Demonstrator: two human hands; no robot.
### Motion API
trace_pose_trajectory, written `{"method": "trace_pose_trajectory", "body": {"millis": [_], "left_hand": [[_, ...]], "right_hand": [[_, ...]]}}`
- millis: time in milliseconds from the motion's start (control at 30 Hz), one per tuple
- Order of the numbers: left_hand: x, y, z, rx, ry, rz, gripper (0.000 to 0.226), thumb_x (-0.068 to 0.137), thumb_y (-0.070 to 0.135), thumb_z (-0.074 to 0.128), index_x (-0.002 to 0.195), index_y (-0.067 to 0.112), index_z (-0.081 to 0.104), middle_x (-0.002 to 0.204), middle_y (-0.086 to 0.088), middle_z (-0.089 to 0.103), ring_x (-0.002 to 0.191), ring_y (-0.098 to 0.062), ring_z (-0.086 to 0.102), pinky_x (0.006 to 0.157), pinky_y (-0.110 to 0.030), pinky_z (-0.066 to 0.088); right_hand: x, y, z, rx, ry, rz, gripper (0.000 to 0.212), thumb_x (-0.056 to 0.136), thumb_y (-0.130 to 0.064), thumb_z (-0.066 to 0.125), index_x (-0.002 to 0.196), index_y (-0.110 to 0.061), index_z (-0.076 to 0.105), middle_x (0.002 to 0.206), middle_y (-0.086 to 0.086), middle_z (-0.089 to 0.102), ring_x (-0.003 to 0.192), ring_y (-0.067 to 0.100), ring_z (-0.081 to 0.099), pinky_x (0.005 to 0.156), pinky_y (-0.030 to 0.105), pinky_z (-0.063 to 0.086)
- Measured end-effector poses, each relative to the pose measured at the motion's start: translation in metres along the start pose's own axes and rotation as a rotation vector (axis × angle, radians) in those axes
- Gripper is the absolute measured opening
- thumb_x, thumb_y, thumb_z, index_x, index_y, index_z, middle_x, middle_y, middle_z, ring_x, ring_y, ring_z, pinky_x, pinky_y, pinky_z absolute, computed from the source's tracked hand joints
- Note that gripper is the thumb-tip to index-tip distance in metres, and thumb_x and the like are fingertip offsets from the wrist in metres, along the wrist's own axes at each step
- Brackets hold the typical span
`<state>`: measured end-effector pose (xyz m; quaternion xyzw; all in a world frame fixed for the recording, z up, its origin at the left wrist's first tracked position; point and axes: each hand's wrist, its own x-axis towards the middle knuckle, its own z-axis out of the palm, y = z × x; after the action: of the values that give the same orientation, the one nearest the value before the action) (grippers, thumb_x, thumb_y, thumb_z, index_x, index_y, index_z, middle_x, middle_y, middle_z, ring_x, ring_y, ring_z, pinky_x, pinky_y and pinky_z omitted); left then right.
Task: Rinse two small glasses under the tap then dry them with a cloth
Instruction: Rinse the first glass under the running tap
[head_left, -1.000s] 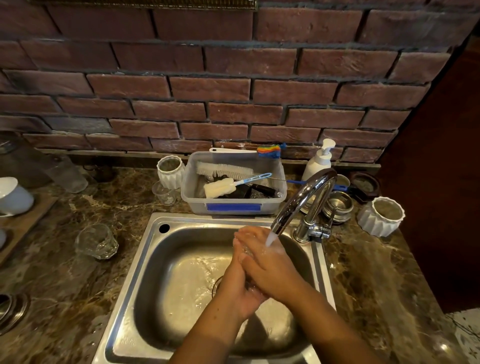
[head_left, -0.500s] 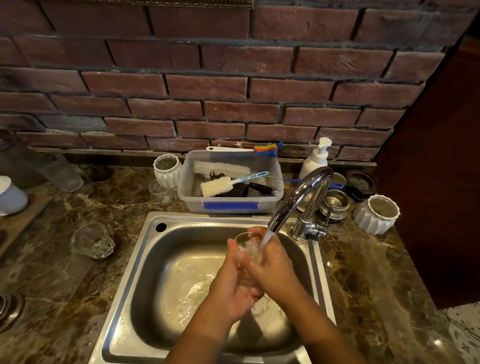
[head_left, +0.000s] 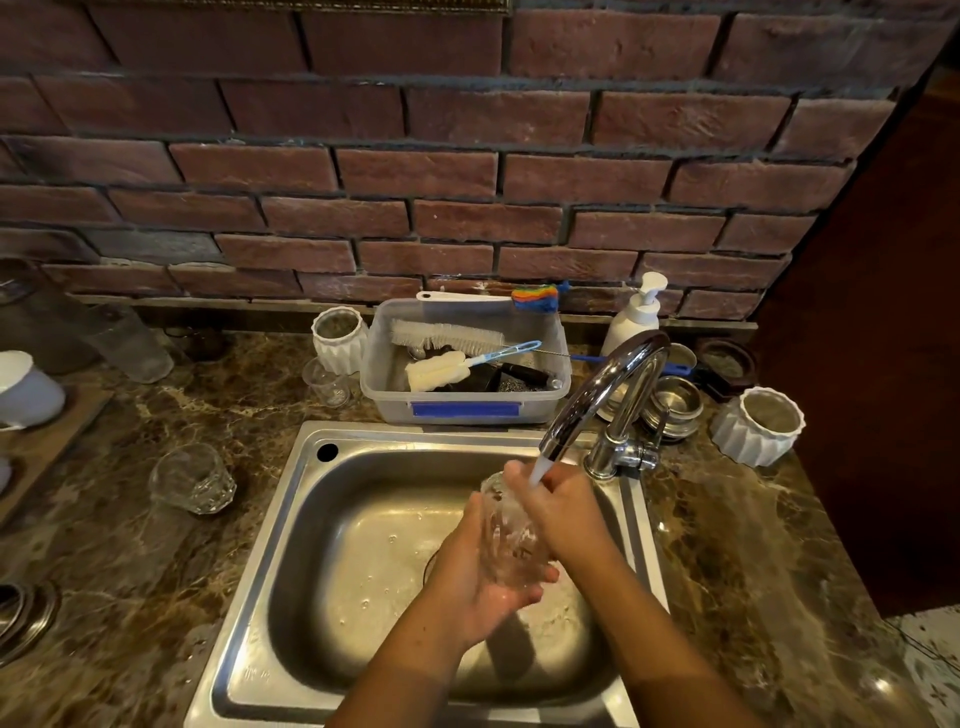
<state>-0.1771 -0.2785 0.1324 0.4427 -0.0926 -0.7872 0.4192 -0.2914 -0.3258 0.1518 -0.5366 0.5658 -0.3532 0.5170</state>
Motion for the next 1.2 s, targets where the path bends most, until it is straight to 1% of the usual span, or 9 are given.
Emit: {"method": "trace_pose_trajectory", "body": {"millis": [133,267,400,533,633,700,833,967,1200], "left_hand": [[-0.006,0.0,0.005,0.202,0.053,0.055,0.058,0.1,0.062,0.038,0.122,0.017,0.069,0.112,-0.027,0.072,0.09,-0.037,0.069,0.078,-0.043,0.057],[-0.01,0.011,0.019,-0.142,0.085,0.04,0.056,0.099,0.055,0.048,0.129,0.011,0.065,0.122,-0.021,0.071,0.111,-0.036,0.07,0.087,-0.048,0.057],[-0.007,0.024,0.013,-0.25,0.074,-0.002,0.058,0.097,0.056,0.051,0.128,0.009,0.068,0.123,-0.02,0.071,0.109,-0.034,0.071,0.078,-0.046,0.06],[-0.009,0.016,0.01,-0.211,0.057,-0.02,0.056,0.098,0.055,0.049,0.117,0.009,0.073,0.111,-0.016,0.075,0.092,-0.029,0.074,0.074,-0.039,0.054],[-0.008,0.012,0.01,-0.176,0.011,-0.017,0.061,0.096,0.062,0.045,0.111,0.013,0.078,0.096,-0.014,0.071,0.076,-0.024,0.063,0.059,-0.029,0.042],[-0.006,0.012,0.01,-0.222,0.019,-0.032,0.068,0.096,0.065,0.044,0.128,0.011,0.07,0.103,-0.016,0.07,0.077,-0.025,0.062,0.056,-0.028,0.045],[-0.005,0.013,0.006,-0.279,0.03,-0.008,0.064,0.097,0.059,0.046,0.126,0.007,0.071,0.123,-0.019,0.07,0.11,-0.033,0.067,0.096,-0.043,0.051],[-0.006,0.007,0.003,-0.124,0.024,-0.036,0.063,0.098,0.061,0.043,0.11,0.007,0.075,0.098,-0.017,0.072,0.081,-0.025,0.066,0.061,-0.028,0.044],[-0.009,0.008,0.011,0.186,0.052,0.059,0.058,0.089,0.069,0.054,0.117,0.021,0.072,0.105,-0.021,0.071,0.079,-0.027,0.065,0.065,-0.035,0.051]], "right_hand": [[0.016,-0.003,0.005,-0.392,0.006,-0.021,0.032,0.098,-0.041,0.054,0.08,-0.018,0.066,0.068,-0.001,0.065,0.064,0.012,0.062,0.063,0.029,0.05],[0.013,-0.007,0.013,-0.342,0.044,-0.167,0.021,0.099,-0.037,0.053,0.107,-0.022,0.064,0.094,0.002,0.066,0.09,0.017,0.063,0.078,0.023,0.05],[-0.007,-0.006,0.018,-0.6,-0.086,-0.352,0.05,0.094,-0.057,0.045,0.141,-0.04,0.041,0.132,-0.005,0.046,0.117,0.012,0.046,0.097,0.032,0.047],[-0.004,-0.014,0.02,-0.493,0.109,-0.19,0.042,0.09,-0.058,0.039,0.106,-0.027,0.062,0.096,-0.001,0.066,0.089,0.015,0.063,0.084,0.036,0.055],[0.017,-0.015,0.007,0.408,0.107,0.344,0.026,0.098,-0.031,0.054,0.084,-0.011,0.062,0.086,0.009,0.066,0.08,0.019,0.062,0.082,0.036,0.051],[0.015,-0.007,0.007,0.666,0.13,0.387,0.021,0.098,-0.028,0.055,0.086,-0.012,0.063,0.093,0.01,0.067,0.085,0.02,0.063,0.075,0.033,0.053],[-0.006,0.0,0.016,-0.081,0.045,-0.091,0.017,0.094,-0.036,0.064,0.08,-0.027,0.06,0.073,-0.003,0.065,0.07,0.007,0.065,0.065,0.027,0.053],[0.006,-0.013,0.005,-0.074,0.078,-0.004,0.021,0.094,-0.044,0.062,0.082,-0.026,0.06,0.074,-0.005,0.065,0.071,0.009,0.064,0.059,0.025,0.043],[0.022,-0.015,0.004,-0.037,0.073,0.042,0.029,0.091,-0.045,0.067,0.086,-0.016,0.068,0.077,0.003,0.07,0.075,0.017,0.07,0.066,0.028,0.052]]}}
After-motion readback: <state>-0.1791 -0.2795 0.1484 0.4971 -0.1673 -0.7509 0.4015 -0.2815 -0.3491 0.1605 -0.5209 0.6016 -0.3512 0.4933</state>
